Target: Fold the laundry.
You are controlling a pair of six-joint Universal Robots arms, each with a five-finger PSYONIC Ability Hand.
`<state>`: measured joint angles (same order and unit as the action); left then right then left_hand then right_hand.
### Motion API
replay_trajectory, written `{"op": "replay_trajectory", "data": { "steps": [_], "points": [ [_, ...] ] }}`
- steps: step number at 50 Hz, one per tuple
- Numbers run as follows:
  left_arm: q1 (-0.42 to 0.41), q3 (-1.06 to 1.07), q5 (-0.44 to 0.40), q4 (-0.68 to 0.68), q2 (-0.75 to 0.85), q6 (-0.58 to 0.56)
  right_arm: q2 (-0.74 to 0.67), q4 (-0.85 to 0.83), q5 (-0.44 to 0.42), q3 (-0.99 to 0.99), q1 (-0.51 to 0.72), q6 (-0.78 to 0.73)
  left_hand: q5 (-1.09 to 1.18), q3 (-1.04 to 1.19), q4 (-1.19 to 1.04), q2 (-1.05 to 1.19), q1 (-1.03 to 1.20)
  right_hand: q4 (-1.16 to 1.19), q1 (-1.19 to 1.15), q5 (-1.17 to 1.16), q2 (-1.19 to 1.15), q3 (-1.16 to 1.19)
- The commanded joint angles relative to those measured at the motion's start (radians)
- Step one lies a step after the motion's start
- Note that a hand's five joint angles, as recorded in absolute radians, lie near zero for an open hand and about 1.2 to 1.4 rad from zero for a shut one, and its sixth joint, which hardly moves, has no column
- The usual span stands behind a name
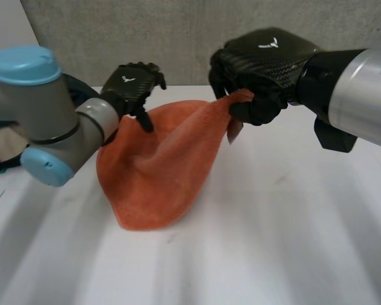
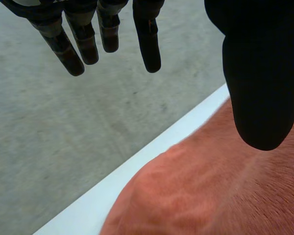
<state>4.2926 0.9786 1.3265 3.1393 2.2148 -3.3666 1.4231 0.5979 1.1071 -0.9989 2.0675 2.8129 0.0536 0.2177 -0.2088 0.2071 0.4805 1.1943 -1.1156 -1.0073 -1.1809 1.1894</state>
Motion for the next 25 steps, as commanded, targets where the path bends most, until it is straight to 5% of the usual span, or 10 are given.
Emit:
{"op": "replay_trajectory", "data": {
  "steps": [1, 9, 12, 14, 16, 22, 25],
  "points": [
    [-0.082, -0.195, -0.044, -0.154, 0.166, -0.051, 0.097, 0.056, -0.029, 0.006, 0.043, -0.082, -0.054, -0.043, 0.034, -0.033, -0.306, 0.202, -0.281, -0.214, -0.215, 0.207],
    [-0.192, -0.126, -0.266, -0.307, 0.230, -0.123, 0.074, 0.020, 0.011, 0.051, -0.036, -0.084, -0.054, -0.043, 0.034, -0.033, -0.306, 0.202, -0.281, -0.214, -0.215, 0.207],
    [-0.194, -0.112, -0.325, -0.317, 0.215, -0.114, 0.040, 0.020, 0.030, 0.069, -0.073, -0.085, 0.362, 0.373, -0.382, 0.383, 0.110, 0.202, -0.281, -0.214, -0.215, 0.207],
    [-0.192, -0.113, -0.358, -0.326, 0.194, -0.076, 0.001, 0.019, 0.045, 0.091, -0.105, -0.089, 0.967, 0.977, -0.986, 0.988, 0.714, 0.202, -0.281, -0.214, -0.215, 0.207],
    [-0.189, -0.120, -0.363, -0.334, 0.174, -0.021, -0.027, 0.016, 0.054, 0.108, -0.125, -0.090, 1.168, 1.178, -1.187, 1.189, 0.915, 0.202, -0.281, -0.214, -0.215, 0.207],
    [-0.175, -0.139, -0.322, -0.305, 0.086, 0.185, -0.128, -0.003, 0.117, 0.201, -0.167, -0.085, 1.168, 1.179, -1.187, 1.189, 0.916, 0.202, -0.281, -0.214, -0.215, 0.207],
    [-0.152, -0.132, -0.233, -0.269, 0.017, 0.251, -0.174, -0.024, 0.175, 0.267, -0.176, -0.084, 1.168, 1.179, -1.187, 1.189, 0.916, 0.202, -0.281, -0.214, -0.215, 0.207]
  ]
}}
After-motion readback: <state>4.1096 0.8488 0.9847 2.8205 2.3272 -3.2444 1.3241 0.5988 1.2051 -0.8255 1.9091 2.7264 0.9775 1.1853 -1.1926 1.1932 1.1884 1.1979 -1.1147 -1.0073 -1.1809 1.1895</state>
